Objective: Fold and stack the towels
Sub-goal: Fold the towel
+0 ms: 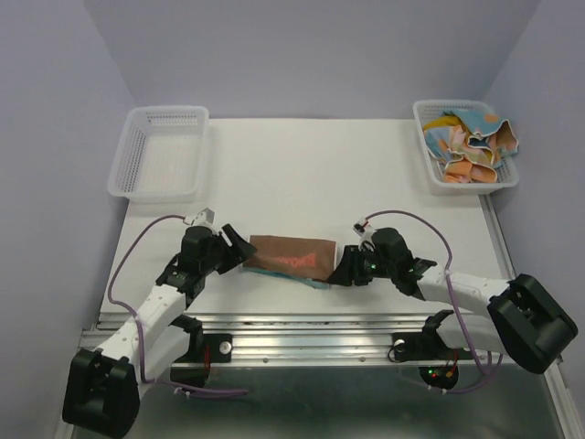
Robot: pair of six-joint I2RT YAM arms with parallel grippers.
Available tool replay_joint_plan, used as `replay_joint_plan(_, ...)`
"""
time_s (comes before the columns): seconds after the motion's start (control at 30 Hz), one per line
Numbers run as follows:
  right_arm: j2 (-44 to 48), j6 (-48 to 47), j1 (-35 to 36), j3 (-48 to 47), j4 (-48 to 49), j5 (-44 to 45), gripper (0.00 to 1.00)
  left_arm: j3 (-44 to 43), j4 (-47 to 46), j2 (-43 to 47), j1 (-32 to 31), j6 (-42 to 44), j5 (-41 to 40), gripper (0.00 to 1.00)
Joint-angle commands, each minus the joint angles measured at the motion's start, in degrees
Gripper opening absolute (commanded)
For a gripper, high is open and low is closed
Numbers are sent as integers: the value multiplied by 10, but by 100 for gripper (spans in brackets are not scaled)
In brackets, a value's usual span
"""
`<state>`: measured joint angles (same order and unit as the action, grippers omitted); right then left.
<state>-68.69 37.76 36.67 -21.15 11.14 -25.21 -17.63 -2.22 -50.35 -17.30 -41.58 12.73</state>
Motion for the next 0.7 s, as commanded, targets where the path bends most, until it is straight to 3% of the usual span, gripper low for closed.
replay_joint_plan(0.0,19,10,9,37,49,-49,52,3,40,79,-6,-33,-20,78)
replay_joint_plan(0.03,36,11,10,40,49,-55,59,1,48,90,-5,-34,-22,81)
replay_joint_plan(0.07,46,11,10,42,46,-58,63,-2,57,110,-5,-35,-29,97)
replay_joint_plan(0.17,98,6,10,31,7,-45,74,-7,61,122,-6,-41,-38,99)
replay_joint_plan(0.23,117,-3,10,19,-35,-18,96,-20,65,112,-7,-38,-50,99)
replay_joint_plan(0.27,134,-8,10,6,-46,0,100,-25,67,103,-7,-35,-56,99)
replay_joint_plan(0.47,118,-6,10,-58,-38,-2,100,-72,69,-5,-7,-11,-80,99)
replay_joint_plan(0.67,0,6,12,-116,28,-32,100,-58,26,-73,-9,3,-46,99)
